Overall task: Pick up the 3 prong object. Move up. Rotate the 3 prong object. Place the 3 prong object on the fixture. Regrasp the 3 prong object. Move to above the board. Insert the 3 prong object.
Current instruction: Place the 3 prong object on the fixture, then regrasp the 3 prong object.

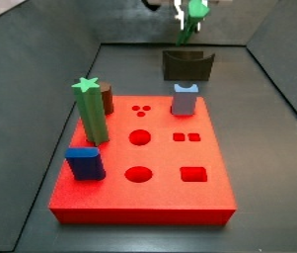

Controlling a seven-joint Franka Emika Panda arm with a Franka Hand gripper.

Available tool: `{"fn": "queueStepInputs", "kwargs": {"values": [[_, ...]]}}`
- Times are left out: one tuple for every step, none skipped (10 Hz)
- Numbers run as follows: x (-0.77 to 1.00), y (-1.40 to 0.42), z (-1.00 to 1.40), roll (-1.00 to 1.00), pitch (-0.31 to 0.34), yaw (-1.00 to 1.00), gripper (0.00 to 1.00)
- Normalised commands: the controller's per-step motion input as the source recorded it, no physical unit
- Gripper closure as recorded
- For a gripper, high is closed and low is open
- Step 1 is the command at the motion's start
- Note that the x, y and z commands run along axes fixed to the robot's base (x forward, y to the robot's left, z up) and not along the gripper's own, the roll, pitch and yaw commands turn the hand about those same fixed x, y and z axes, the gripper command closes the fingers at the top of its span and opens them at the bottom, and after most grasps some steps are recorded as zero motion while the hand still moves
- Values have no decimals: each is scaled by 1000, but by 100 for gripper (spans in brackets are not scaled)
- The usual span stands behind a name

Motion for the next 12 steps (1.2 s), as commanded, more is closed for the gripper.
{"fn": "queueStepInputs", "kwargs": {"values": [[178,135,-1000,-277,66,-210,100],[183,130,-1000,-214,42,-202,100],[151,103,-784,-162,-8,-177,100],[122,83,-578,-151,-35,-156,100],[83,149,-417,-106,-68,-126,100],[80,166,-374,-100,-78,-104,100],[78,173,-361,-98,-81,-93,100],[75,187,-359,-97,-85,-86,100],[76,188,-358,-97,-85,-87,100],[0,-500,-167,0,0,0,100],[0,0,0,0,0,0,0],[0,0,1000,65,-17,-1,0]]}}
